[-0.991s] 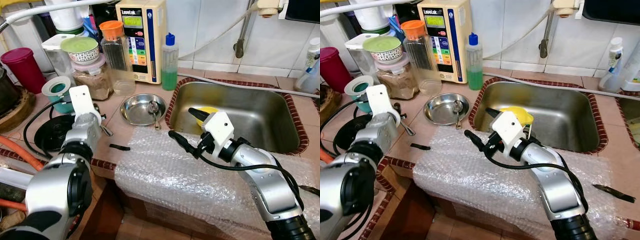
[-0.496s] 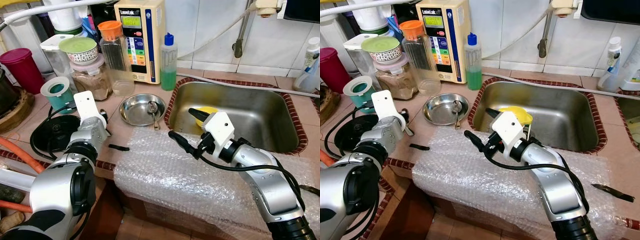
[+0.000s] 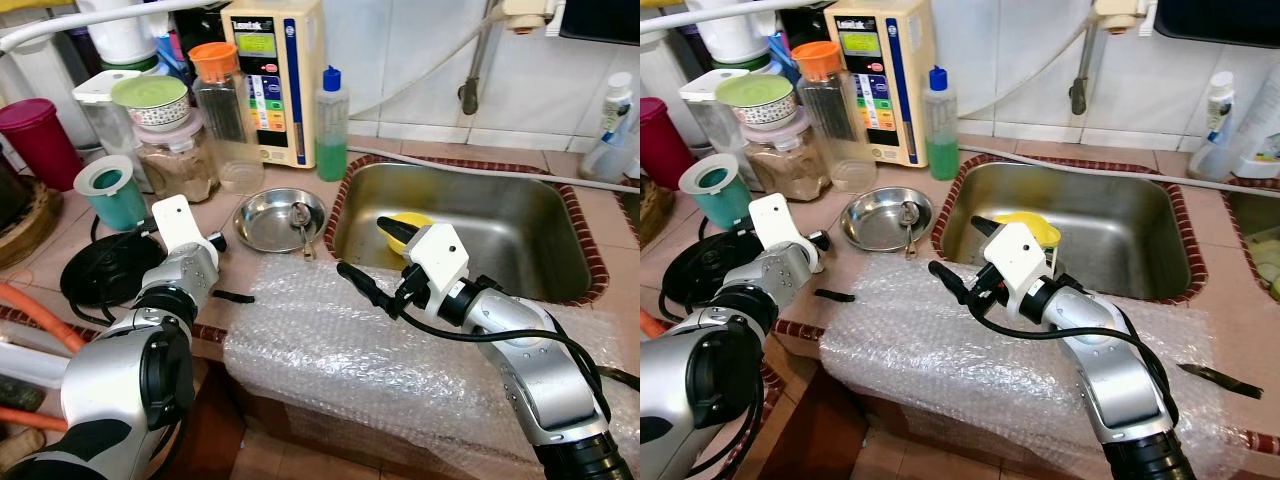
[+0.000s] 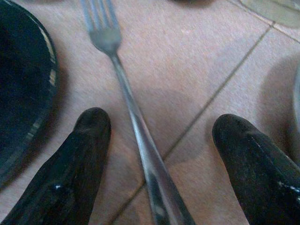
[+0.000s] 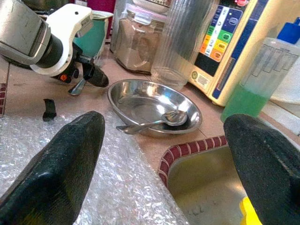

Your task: Kitchen organization

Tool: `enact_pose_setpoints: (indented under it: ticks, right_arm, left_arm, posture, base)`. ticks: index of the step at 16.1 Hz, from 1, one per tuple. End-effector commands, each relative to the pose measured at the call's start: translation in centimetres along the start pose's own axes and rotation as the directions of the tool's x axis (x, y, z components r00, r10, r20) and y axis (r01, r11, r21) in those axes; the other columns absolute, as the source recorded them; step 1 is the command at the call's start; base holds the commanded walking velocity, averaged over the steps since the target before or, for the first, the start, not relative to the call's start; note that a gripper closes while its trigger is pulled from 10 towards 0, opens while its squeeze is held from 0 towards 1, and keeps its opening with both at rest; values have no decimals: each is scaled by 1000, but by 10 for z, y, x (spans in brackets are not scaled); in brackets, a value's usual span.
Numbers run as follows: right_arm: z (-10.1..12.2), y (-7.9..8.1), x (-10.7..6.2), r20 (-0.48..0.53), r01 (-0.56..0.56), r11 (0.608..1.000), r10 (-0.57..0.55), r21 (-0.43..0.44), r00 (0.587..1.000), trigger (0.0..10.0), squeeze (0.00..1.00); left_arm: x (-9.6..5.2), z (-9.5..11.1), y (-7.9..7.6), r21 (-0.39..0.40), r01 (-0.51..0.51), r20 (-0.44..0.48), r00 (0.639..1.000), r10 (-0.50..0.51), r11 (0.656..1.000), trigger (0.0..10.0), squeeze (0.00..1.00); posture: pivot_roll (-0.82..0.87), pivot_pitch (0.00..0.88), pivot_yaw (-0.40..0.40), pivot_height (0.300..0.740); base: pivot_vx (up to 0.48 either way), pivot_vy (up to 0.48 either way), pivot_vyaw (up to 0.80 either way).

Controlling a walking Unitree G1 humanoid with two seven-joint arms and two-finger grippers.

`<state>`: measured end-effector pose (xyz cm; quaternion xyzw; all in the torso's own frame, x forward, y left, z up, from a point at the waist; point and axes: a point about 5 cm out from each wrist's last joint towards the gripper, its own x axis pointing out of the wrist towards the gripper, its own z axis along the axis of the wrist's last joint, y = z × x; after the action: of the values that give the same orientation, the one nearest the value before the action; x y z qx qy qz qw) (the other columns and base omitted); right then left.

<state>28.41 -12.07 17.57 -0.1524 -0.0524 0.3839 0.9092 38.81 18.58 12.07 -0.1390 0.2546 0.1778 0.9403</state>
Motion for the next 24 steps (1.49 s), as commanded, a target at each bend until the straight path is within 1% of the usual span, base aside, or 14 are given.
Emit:
enact_pose_setpoints:
  ticks: [1, 2, 3, 4, 6, 7, 8, 10, 12, 14, 15, 18, 24]
  right_arm:
    - [5, 0, -1, 13, 4, 1000, -3, -9, 1000, 10000, 0]
    - [5, 0, -1, 14, 5, 1000, -5, -8, 1000, 10000, 0]
    - [5, 0, -1, 14, 9, 1000, -9, -6, 1000, 10000, 0]
    - [5, 0, -1, 14, 12, 1000, -12, -5, 1000, 10000, 0]
    - [4, 0, -1, 13, 16, 1000, -16, -2, 1000, 10000, 0]
    - [4, 0, -1, 12, 17, 1000, -17, -1, 1000, 10000, 0]
    - [3, 1, -1, 12, 17, 1000, -17, 1, 1000, 10000, 0]
    - [3, 1, -1, 12, 18, 1000, -18, 3, 1000, 10000, 0]
    - [2, 2, 0, 12, 16, 1000, -16, 5, 1000, 10000, 0]
    - [2, 2, 1, 12, 16, 1000, -16, 5, 1000, 10000, 0]
    - [1, 2, 1, 13, 17, 1000, -17, 6, 1000, 10000, 0]
    - [1, 2, 1, 14, 18, 1000, -18, 4, 1000, 10000, 0]
    - [1, 1, 2, 13, 16, 1000, -16, 1, 1000, 10000, 0]
  left_arm:
    - [-1, -2, -3, -14, 8, -34, 999, -8, 1000, 8784, 0]
    - [-1, -3, -3, 6, 3, -44, 999, -2, 1000, 4745, 0]
    - [-1, -3, -3, 13, 8, -46, 999, -7, 1000, 1922, 0]
    - [-1, -3, -4, 7, 14, -48, 999, -14, 1000, 0, 0]
    - [-1, -1, 0, 38, -15, -46, 999, 17, 999, 0, 0]
    - [0, -1, 2, 36, -20, -49, 999, 22, 999, 0, 0]
    - [0, -1, 5, 60, -39, -50, 998, 42, 997, 0, 0]
    - [0, 1, 12, 162, -94, -35, 994, 101, 982, 0, 0]
    - [0, 0, 12, 208, -91, -41, 994, 102, 974, 0, 0]
    - [0, 0, 11, 237, -87, -38, 994, 99, 967, 0, 0]
    - [0, -1, 12, 228, -92, -42, 994, 105, 969, 0, 0]
    - [1, -4, 16, 233, -101, -51, 992, 116, 967, 0, 0]
    - [2, -11, 19, 222, -92, -69, 992, 110, 971, 0, 0]
  posture:
    - [-42, 13, 121, 740]
    - [-42, 13, 124, 740]
    - [-42, 13, 127, 740]
    - [-42, 13, 129, 740]
    - [-39, 12, 131, 740]
    - [-39, 12, 131, 740]
    - [-36, 11, 133, 740]
    - [-31, 10, 133, 740]
    - [-26, 7, 135, 740]
    - [-26, 7, 135, 740]
    - [-24, 6, 137, 740]
    - [-23, 3, 138, 740]
    - [-21, 0, 135, 740]
  base:
    - [0, 0, 0]
    - [0, 0, 0]
    - [0, 0, 0]
    - [0, 0, 0]
    - [0, 0, 0]
    - [0, 0, 0]
    - [0, 0, 0]
    - [0, 0, 0]
    - [0, 0, 0]
    - [0, 0, 0]
    - [0, 0, 0]
    - [0, 0, 0]
    - [0, 0, 0]
